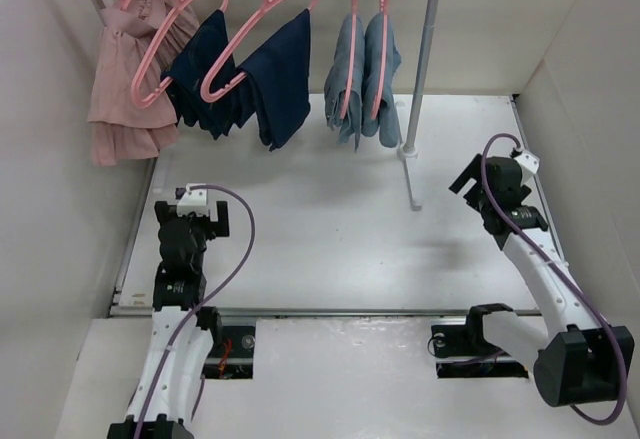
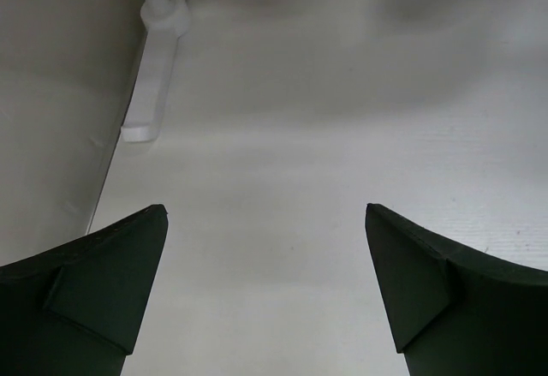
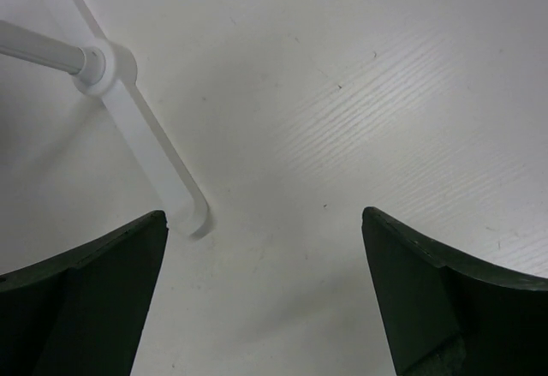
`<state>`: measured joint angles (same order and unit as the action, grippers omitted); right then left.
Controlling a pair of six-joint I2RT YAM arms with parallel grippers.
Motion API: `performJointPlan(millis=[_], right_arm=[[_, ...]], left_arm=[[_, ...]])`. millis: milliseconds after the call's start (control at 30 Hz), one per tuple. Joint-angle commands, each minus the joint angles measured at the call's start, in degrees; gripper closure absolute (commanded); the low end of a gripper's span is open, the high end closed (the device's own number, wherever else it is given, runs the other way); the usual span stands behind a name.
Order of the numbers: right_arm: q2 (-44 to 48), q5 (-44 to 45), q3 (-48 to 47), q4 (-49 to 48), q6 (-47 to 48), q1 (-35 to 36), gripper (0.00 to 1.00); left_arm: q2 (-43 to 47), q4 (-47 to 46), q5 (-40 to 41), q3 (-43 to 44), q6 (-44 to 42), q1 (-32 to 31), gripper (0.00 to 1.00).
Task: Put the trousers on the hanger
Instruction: Reset both arms
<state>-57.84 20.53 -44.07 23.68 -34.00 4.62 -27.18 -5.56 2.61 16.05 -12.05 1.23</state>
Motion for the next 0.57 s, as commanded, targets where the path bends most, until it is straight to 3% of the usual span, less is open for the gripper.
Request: performJointPlan(millis=[0, 533], right_arm=[[0.28, -1.02, -2.25, -2.76, 2.45, -0.40, 0.00], [2.47, -2.17, -1.10, -4.78, 0.78, -0.40, 0.00]], left_arm=[[-1.12, -8.15, -1.47, 0.65, 1.77, 0.17, 0.00], [1.69, -8.68, -1.47, -1.02, 1.77, 0.17, 0.00]])
